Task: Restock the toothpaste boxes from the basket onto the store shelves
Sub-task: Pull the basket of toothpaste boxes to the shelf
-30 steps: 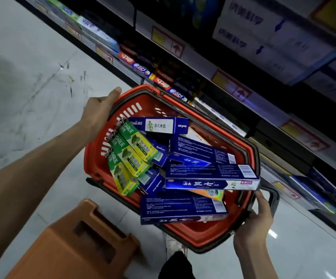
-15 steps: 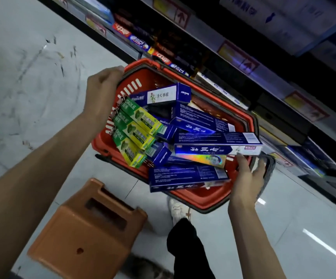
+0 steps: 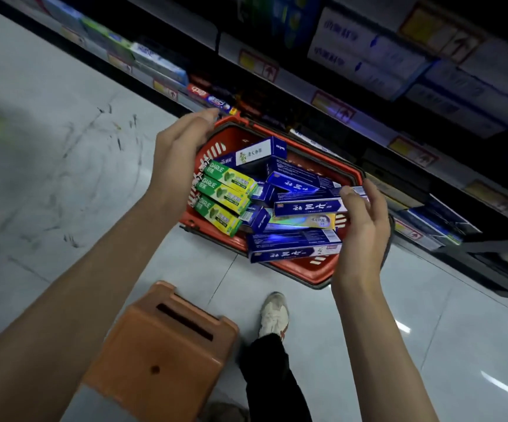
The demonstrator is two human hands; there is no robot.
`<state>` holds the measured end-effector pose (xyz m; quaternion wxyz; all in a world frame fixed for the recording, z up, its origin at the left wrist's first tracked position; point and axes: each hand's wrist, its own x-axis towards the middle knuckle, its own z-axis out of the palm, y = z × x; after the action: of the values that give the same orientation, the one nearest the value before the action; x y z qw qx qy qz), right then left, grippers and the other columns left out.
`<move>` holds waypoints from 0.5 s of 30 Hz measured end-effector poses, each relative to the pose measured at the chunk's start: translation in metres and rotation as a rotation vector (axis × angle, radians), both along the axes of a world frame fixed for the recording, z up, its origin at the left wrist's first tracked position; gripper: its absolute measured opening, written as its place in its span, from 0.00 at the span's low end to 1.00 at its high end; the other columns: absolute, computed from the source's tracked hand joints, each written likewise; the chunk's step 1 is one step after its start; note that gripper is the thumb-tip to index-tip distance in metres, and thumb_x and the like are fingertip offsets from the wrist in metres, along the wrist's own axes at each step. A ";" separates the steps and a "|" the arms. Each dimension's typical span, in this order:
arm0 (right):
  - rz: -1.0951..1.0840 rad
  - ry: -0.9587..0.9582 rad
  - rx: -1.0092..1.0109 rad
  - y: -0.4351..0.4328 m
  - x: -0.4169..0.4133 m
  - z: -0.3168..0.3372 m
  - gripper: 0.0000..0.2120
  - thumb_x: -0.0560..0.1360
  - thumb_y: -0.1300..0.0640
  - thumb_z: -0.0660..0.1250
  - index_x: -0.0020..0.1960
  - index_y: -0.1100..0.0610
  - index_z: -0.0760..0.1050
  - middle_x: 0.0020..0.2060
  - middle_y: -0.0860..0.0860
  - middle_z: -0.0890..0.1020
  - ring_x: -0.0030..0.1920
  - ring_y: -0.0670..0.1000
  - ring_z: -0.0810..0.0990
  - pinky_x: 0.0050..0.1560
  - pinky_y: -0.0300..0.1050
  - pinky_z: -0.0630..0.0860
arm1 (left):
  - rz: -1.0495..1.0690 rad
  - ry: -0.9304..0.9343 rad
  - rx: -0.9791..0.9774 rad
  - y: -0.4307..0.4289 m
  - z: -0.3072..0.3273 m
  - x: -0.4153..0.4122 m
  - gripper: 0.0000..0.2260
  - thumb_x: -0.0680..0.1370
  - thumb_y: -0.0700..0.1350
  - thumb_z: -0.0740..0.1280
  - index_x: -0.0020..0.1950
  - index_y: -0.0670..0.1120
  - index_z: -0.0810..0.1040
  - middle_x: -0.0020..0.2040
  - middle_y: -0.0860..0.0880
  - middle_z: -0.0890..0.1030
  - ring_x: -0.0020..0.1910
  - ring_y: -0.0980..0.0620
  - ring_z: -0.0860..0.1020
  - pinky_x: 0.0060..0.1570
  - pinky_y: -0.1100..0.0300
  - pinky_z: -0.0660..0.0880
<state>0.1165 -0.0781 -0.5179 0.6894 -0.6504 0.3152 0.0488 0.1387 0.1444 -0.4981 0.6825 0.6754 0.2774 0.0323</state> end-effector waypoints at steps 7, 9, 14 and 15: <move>0.033 -0.103 -0.050 0.002 0.016 0.055 0.23 0.77 0.47 0.72 0.71 0.44 0.74 0.60 0.40 0.80 0.63 0.44 0.80 0.61 0.47 0.76 | -0.049 -0.036 -0.035 -0.017 0.051 0.005 0.13 0.84 0.49 0.63 0.66 0.52 0.83 0.60 0.55 0.85 0.63 0.55 0.81 0.69 0.50 0.74; 0.039 -0.121 -0.058 0.001 0.031 0.067 0.21 0.79 0.48 0.71 0.71 0.44 0.74 0.60 0.39 0.80 0.63 0.43 0.79 0.60 0.43 0.74 | -0.064 -0.028 -0.037 -0.023 0.063 0.016 0.14 0.84 0.49 0.63 0.67 0.52 0.82 0.61 0.54 0.85 0.63 0.55 0.81 0.69 0.50 0.73; 0.057 -0.166 -0.041 0.002 0.065 0.097 0.19 0.82 0.51 0.68 0.72 0.46 0.74 0.62 0.41 0.80 0.61 0.37 0.77 0.58 0.33 0.71 | -0.107 -0.034 -0.029 -0.033 0.092 0.053 0.13 0.85 0.48 0.63 0.67 0.52 0.82 0.60 0.52 0.85 0.61 0.55 0.82 0.69 0.46 0.74; 0.062 -0.174 -0.031 0.004 0.071 0.101 0.19 0.82 0.51 0.68 0.72 0.46 0.74 0.62 0.42 0.79 0.62 0.37 0.77 0.57 0.32 0.71 | -0.115 -0.044 -0.021 -0.033 0.097 0.060 0.13 0.85 0.48 0.63 0.67 0.51 0.82 0.60 0.52 0.85 0.61 0.55 0.82 0.69 0.46 0.75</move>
<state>0.1880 -0.0745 -0.4170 0.7021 -0.6723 0.2346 0.0089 0.1990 0.1114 -0.4009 0.6960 0.6824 0.2233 0.0047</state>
